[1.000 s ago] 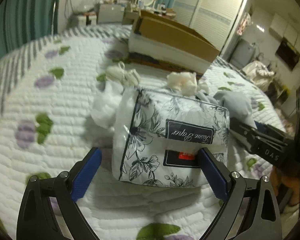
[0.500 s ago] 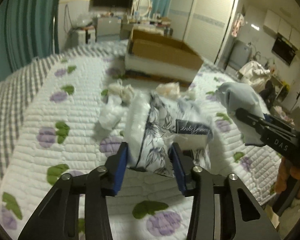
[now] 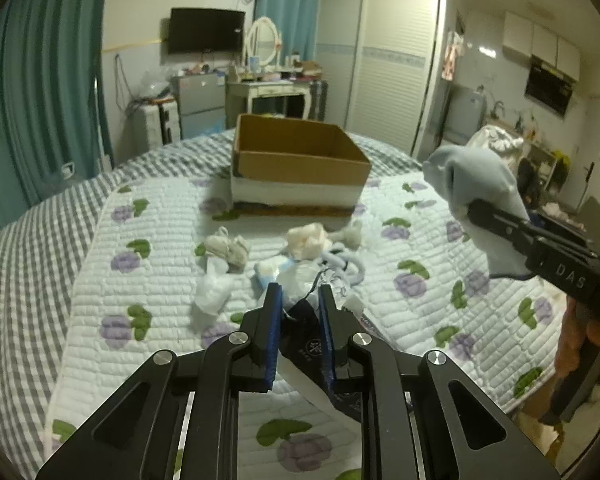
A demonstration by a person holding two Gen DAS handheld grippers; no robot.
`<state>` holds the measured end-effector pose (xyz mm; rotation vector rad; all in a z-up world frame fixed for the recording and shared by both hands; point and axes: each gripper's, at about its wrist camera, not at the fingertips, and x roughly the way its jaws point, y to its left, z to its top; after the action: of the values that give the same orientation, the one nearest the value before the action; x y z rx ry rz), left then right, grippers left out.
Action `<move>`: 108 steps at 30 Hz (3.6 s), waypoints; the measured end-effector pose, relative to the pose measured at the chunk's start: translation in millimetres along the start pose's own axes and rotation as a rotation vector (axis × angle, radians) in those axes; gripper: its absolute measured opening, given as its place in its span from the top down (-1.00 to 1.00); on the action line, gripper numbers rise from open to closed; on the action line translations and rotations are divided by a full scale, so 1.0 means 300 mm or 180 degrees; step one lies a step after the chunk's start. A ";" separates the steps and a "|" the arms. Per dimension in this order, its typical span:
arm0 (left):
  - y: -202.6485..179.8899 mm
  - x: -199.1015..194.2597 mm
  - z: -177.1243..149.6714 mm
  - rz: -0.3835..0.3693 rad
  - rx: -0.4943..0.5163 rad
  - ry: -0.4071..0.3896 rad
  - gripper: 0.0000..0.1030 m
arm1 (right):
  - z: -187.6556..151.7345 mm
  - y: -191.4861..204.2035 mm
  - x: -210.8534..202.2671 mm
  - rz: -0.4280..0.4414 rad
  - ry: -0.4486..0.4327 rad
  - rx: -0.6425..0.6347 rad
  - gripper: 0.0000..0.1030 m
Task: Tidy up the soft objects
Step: 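Carry both items over the cardboard box and open both tools, then move both open tools back toward the remaining items, then grasp the white crumpled bag with the left tool while the right tool grasps the white twisted toy, then carry both items into the cardboard box and open both tools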
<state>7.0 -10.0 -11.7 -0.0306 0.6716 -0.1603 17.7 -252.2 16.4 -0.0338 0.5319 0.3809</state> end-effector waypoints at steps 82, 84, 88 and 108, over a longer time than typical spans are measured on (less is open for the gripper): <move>0.240 0.524 -0.094 0.0411 -0.0130 0.0424 0.00 | -0.148 0.060 0.620 0.0275 0.1086 -0.0286 -0.04; 0.240 0.525 -0.104 0.0418 -0.0121 0.0444 0.27 | -0.152 0.060 0.618 0.0297 0.1087 -0.0293 0.10; 0.248 0.487 -0.116 0.0325 -0.0180 0.0422 0.36 | -0.139 0.057 0.579 0.0361 0.1052 -0.0234 0.40; 0.062 0.112 0.081 0.0118 -0.0052 -0.0057 0.40 | 0.092 0.051 0.150 0.0354 0.0421 -0.0271 0.57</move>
<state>50.5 2.6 -14.7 -0.0353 0.6550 -0.1187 61.3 -219.0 18.6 -0.1124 0.6498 0.5124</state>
